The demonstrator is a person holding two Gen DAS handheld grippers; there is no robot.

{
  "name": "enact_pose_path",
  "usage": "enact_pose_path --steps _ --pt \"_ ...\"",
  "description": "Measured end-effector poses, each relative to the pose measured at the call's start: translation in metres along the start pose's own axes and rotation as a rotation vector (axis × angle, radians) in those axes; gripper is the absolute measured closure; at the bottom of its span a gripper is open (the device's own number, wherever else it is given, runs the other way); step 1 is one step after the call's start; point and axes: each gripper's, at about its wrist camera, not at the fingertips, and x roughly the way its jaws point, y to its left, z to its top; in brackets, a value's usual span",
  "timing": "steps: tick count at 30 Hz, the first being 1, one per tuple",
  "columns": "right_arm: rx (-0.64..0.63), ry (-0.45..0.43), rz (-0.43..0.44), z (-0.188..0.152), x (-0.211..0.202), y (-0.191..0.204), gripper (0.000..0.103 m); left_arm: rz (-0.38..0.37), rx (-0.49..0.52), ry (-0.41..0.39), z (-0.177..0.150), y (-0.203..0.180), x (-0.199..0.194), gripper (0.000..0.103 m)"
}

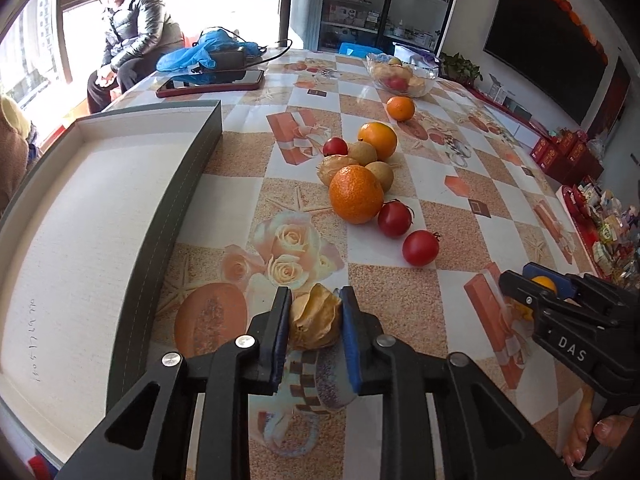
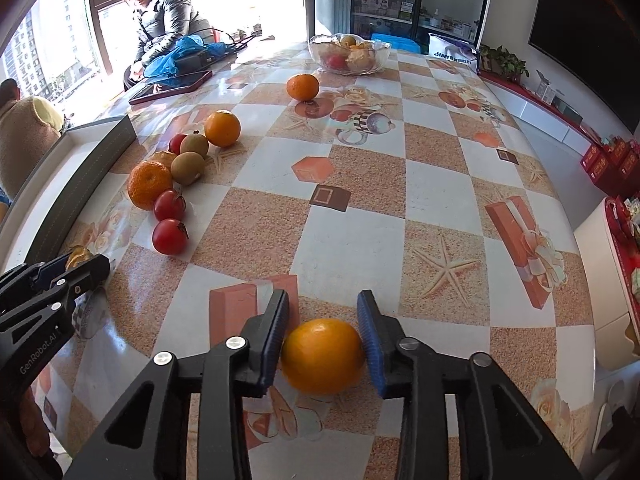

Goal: Organize fruits

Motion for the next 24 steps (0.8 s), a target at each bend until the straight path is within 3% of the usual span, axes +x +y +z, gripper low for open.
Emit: enact_pose_path --steps 4,10,16,19,24 --pt "0.032 0.029 0.044 0.002 -0.002 -0.005 0.066 -0.073 -0.041 -0.006 0.003 0.011 -0.015 0.077" --pt "0.096 0.078 0.121 0.007 -0.004 -0.011 0.067 -0.099 -0.042 -0.04 0.008 0.026 -0.042 0.077" --pt "0.083 0.113 0.174 0.015 -0.006 0.006 0.067 0.009 -0.128 -0.096 0.022 0.066 -0.071 0.077" --pt "0.044 0.111 0.213 0.027 -0.01 0.026 0.067 0.122 -0.138 -0.091 0.025 0.088 -0.077 0.077" --pt "-0.026 0.099 0.31 0.05 -0.02 0.073 0.067 0.188 -0.218 -0.046 0.02 0.127 -0.074 0.077"
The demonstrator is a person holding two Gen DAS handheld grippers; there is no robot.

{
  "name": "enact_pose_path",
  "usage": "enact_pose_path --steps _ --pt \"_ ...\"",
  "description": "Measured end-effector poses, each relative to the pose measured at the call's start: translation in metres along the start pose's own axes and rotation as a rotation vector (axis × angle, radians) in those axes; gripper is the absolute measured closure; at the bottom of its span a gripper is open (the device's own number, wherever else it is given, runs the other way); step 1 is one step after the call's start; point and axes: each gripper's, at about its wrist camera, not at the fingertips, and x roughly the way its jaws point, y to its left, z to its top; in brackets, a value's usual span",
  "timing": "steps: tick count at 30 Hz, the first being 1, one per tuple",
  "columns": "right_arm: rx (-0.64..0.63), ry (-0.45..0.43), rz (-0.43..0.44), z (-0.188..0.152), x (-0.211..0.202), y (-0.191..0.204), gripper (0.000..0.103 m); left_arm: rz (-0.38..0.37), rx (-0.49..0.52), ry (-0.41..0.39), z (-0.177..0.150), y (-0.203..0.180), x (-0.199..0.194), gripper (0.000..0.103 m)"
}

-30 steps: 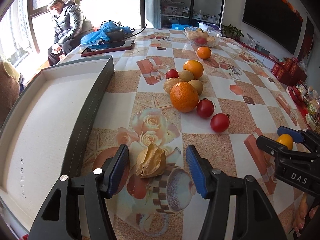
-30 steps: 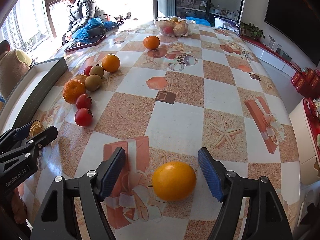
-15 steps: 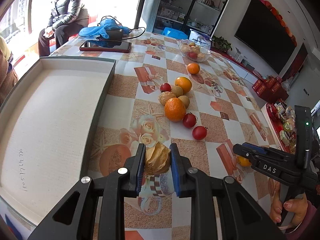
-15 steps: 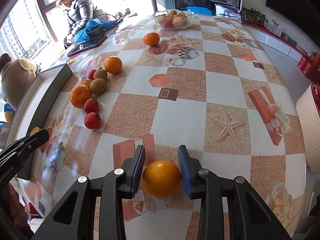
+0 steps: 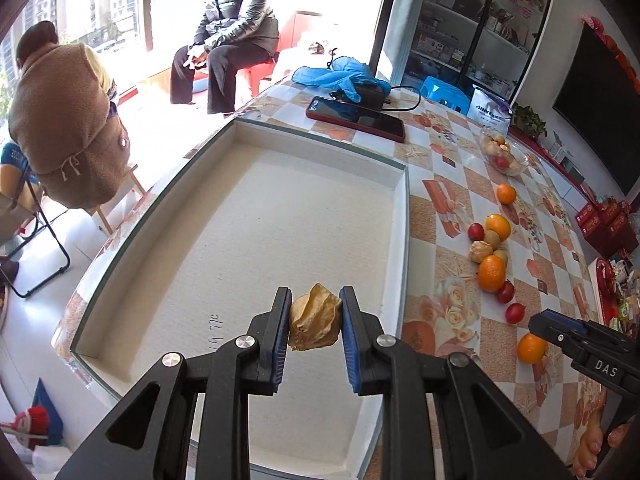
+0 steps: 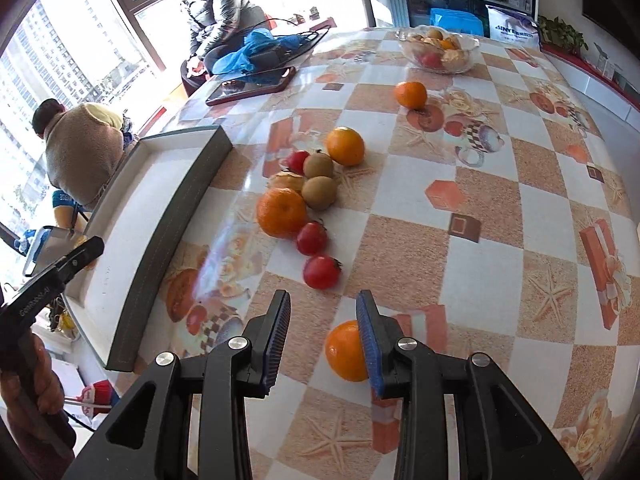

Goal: Organize fruits

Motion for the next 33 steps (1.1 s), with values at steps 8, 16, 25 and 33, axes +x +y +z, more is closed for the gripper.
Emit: enact_pose_path --steps 8,16,25,33 --pt "-0.142 0.006 0.061 0.032 0.017 0.079 0.067 0.061 -0.07 0.023 0.001 0.036 0.008 0.077" --pt "-0.179 -0.044 -0.11 -0.004 0.009 0.046 0.015 0.043 -0.049 0.049 -0.013 0.031 0.022 0.076" --pt "-0.096 -0.009 -0.087 0.013 0.05 0.046 0.048 0.05 -0.033 0.055 -0.015 0.024 0.024 0.076" --pt "-0.052 0.051 -0.062 0.007 0.055 0.041 0.068 0.065 -0.041 0.075 -0.015 0.032 0.035 0.076"
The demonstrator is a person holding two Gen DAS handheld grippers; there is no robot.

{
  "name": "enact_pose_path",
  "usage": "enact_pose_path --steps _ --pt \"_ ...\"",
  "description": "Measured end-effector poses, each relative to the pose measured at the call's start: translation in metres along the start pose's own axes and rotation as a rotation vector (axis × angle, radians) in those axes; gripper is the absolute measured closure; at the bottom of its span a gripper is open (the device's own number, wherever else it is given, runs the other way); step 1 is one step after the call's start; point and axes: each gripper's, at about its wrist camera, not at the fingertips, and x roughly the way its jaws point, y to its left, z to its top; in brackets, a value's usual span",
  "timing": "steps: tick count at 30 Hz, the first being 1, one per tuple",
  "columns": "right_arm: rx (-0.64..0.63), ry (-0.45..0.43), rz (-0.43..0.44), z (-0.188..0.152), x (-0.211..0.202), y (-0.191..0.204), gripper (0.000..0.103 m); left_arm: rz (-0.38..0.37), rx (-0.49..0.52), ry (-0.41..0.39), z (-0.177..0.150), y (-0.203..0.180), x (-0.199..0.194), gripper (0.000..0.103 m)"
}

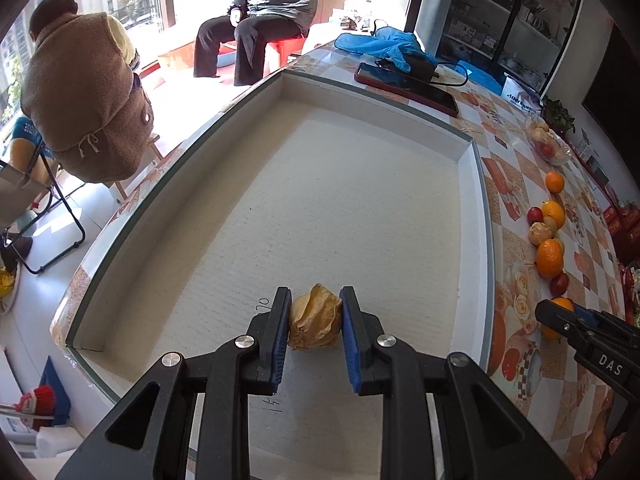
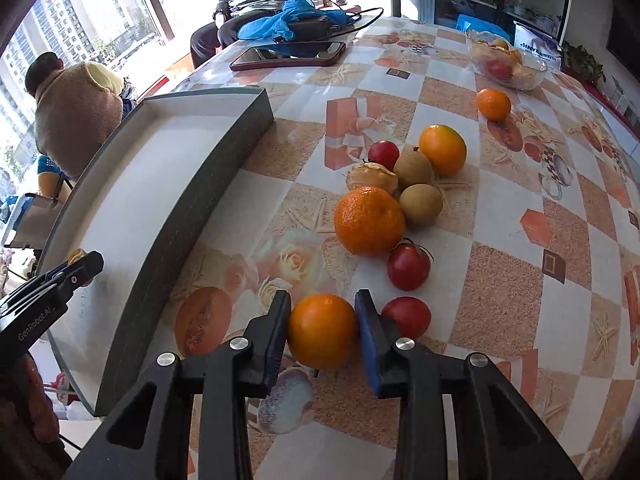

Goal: Organize fruits
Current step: 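Lower the physalis into the tray with the left gripper while the right drops the orange in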

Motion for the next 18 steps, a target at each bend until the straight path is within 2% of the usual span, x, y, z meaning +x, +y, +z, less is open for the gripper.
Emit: enact_pose_path --steps 5,12,17,18 --pt "0.011 -0.01 0.099 0.014 -0.015 0.012 0.068 0.014 0.001 -0.005 0.001 0.0 0.001 0.076" --pt "-0.044 -0.017 0.254 0.038 -0.02 0.067 0.068 0.048 -0.005 -0.022 0.004 0.006 0.0 0.076" --pt "-0.074 0.022 0.299 0.04 -0.002 0.099 0.068 0.068 0.012 -0.038 0.001 0.006 -0.001 0.074" --pt "-0.083 0.027 0.296 0.04 0.002 0.104 0.068 0.07 0.015 -0.04 0.0 0.006 -0.001 0.069"
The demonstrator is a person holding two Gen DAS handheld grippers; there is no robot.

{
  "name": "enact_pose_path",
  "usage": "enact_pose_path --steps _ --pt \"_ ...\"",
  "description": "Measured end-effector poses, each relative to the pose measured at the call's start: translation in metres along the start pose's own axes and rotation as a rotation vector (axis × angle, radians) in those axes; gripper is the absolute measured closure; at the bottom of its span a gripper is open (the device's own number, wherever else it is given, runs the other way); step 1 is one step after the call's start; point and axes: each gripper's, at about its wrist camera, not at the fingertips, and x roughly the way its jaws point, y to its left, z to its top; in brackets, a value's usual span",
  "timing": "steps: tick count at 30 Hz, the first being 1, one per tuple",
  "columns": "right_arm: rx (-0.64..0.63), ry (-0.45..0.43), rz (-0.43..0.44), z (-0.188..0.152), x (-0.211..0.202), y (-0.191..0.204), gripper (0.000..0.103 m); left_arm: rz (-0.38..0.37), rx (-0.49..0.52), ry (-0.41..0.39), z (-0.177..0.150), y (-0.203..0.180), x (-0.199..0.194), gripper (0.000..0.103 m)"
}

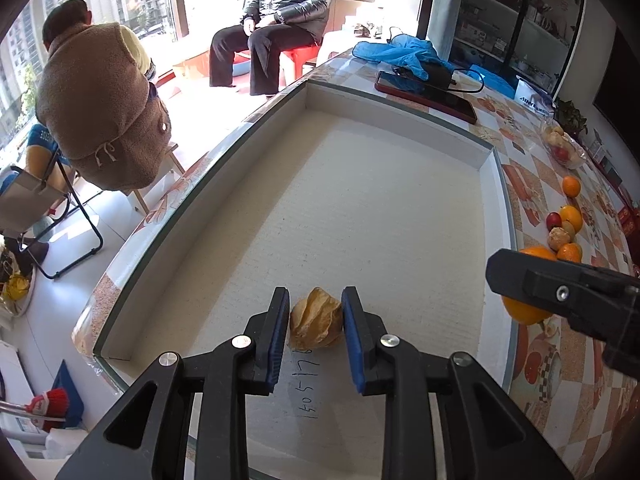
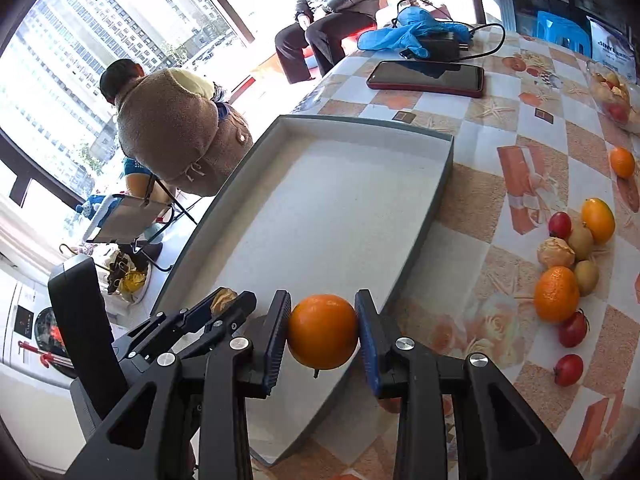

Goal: Organize fruits
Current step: 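Lower the physalis into the tray with the left gripper while the right drops the orange in, then withdraw both open grippers from the tray back over the fruit row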

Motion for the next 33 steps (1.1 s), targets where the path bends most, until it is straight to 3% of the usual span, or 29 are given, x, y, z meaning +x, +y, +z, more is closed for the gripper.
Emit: enact_pose_path --steps 4,10,12,14,18,22,26,33 --pt "-0.042 0.024 -0.019 -0.001 0.016 0.011 0.068 0.016 -0.001 -0.032 -0.002 0.0 -0.002 0.024" --pt "-0.059 0.034 -0.051 -0.003 0.016 0.008 0.066 -0.007 -0.009 -0.045 -0.002 0.0 -0.007 0.021" --pt "-0.055 -0.001 -0.028 -0.003 0.006 0.004 0.02 -0.014 -0.022 -0.035 -0.002 0.001 -0.006 0.021" --pt "-0.057 -0.052 -0.08 -0.004 -0.007 0.002 0.001 -0.011 -0.028 -0.027 -0.002 0.001 -0.006 0.021" --pt "-0.071 -0.11 -0.148 -0.009 -0.029 -0.011 0.001 0.012 -0.02 -0.038 -0.003 0.001 -0.012 0.021" --pt "-0.022 -0.153 -0.221 -0.021 -0.053 -0.045 0.001 -0.018 -0.007 -0.062 -0.003 -0.006 -0.023 0.021" --pt "0.063 -0.176 -0.325 -0.044 -0.073 -0.095 0.001 -0.048 0.042 -0.09 -0.001 -0.025 -0.036 0.021" --pt "0.255 -0.137 -0.501 -0.096 -0.094 -0.193 0.001 -0.147 0.181 -0.111 -0.006 -0.082 -0.055 0.02"
